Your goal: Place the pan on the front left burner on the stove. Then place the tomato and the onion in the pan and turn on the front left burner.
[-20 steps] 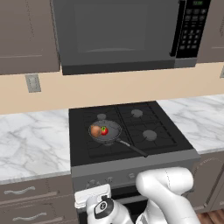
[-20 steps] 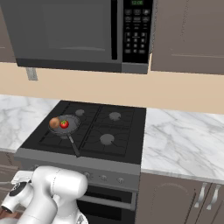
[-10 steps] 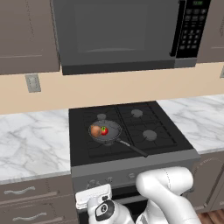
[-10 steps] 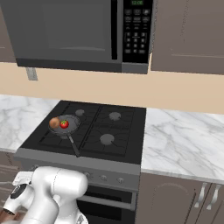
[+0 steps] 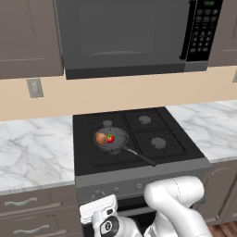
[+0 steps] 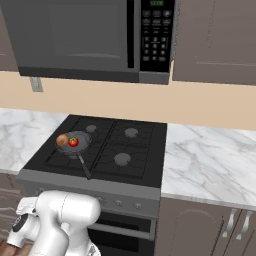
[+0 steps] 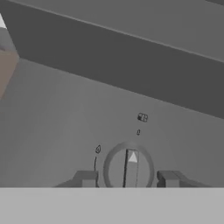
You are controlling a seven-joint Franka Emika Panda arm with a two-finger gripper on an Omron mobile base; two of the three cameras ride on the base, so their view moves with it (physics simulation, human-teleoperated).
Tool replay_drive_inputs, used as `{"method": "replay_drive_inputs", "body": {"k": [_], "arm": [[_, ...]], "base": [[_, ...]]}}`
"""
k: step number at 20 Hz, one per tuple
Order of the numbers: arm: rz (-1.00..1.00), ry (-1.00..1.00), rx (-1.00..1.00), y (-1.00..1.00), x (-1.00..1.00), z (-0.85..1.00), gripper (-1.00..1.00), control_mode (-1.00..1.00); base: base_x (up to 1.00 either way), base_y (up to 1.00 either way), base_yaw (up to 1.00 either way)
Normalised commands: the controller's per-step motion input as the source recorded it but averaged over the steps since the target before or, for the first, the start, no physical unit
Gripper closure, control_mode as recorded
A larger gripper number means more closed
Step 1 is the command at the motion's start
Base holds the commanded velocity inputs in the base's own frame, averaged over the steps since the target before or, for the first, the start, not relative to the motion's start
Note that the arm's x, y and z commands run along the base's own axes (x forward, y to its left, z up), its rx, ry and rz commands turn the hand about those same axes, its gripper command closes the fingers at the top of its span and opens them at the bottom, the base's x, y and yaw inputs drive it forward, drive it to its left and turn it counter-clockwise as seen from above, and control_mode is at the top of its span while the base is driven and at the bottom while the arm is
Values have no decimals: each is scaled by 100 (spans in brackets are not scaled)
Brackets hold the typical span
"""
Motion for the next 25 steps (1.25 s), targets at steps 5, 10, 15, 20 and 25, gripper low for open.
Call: {"method": "replay_drive_inputs", "body": {"k": [5,10,15,20,25], "arm": [[-12,-14,-19,0,0,0,100,-100],[-17,-5,-15,0,0,0,100,-100],[-22,-2,-14,0,0,0,100,-100],[-13,0,-7,0,0,0,100,-100],[0,0,0,0,0,0,100,-100]], "base": [[0,0,0],[0,0,0],[0,0,0],[0,0,0],[0,0,0]]}}
